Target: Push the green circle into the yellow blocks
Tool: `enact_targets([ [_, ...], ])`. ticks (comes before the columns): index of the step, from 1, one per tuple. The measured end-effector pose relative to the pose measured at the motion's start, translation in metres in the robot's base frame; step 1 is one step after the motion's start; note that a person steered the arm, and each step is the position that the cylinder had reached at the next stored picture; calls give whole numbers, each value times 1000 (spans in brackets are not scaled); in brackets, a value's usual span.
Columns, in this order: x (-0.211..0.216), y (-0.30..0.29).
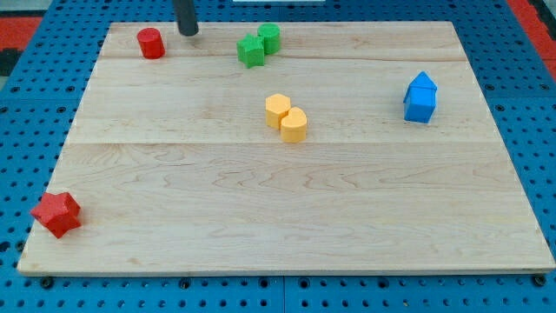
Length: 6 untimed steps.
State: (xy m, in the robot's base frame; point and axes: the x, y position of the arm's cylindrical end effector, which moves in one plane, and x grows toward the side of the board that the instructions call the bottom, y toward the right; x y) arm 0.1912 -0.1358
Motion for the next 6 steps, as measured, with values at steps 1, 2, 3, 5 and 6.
enact_targets([
  [1,1,42],
  [2,10,90],
  [3,17,127],
  [5,90,170],
  [6,64,171],
])
